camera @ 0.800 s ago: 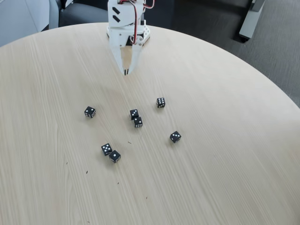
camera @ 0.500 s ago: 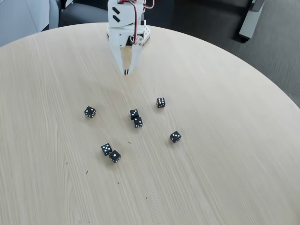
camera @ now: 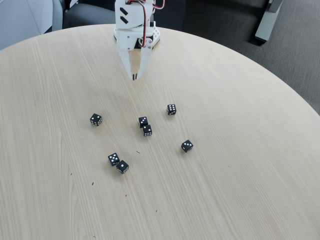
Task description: Pick up the dice with number 6
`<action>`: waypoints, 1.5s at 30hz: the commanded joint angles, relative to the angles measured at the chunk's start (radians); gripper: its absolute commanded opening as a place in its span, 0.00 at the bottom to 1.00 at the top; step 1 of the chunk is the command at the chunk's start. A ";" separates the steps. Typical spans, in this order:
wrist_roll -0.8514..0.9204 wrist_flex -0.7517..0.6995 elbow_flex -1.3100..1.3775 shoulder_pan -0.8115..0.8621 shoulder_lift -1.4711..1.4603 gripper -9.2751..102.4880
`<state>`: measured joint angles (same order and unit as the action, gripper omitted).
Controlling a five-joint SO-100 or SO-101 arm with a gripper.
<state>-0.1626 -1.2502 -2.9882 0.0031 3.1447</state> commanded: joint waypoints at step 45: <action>-0.060 0.015 0.025 -0.008 -0.035 0.08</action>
<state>-0.1871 -1.2502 -2.9882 0.0031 3.1309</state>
